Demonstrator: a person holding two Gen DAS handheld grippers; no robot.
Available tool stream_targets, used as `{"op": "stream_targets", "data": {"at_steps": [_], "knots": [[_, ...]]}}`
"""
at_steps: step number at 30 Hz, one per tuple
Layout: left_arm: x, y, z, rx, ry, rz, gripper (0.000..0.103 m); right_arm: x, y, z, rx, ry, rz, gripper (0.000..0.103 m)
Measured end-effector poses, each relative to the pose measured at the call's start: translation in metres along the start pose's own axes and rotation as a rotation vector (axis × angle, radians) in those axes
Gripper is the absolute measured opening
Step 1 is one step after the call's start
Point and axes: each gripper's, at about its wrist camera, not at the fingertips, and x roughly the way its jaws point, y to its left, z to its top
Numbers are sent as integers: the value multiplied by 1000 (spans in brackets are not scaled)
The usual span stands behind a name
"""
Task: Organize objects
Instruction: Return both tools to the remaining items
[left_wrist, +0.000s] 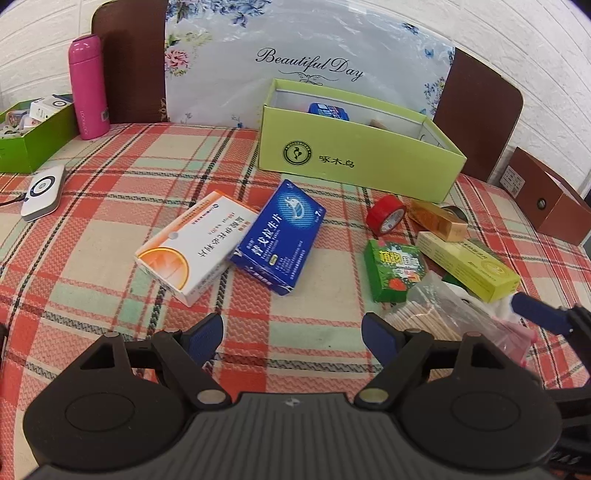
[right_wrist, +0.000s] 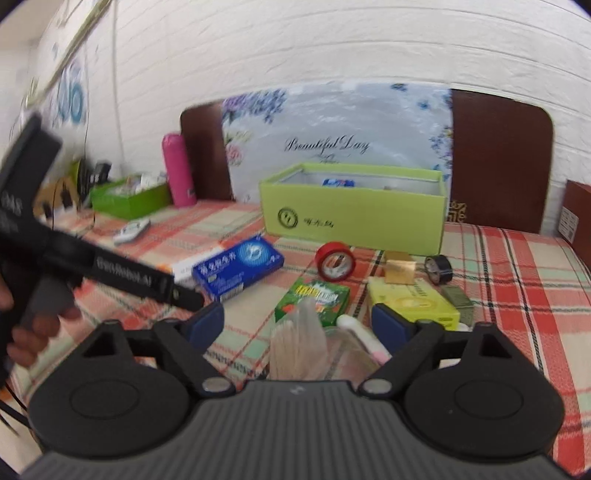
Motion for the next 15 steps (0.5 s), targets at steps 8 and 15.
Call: {"op": "stream_targets", "data": {"at_steps": [8, 15], "knots": [[13, 13, 19, 1, -44, -51, 85, 24, 30, -15, -77, 116, 143, 51], [59, 0, 44, 108, -39, -3, 85, 23, 32, -20, -75, 117, 101, 54]]}}
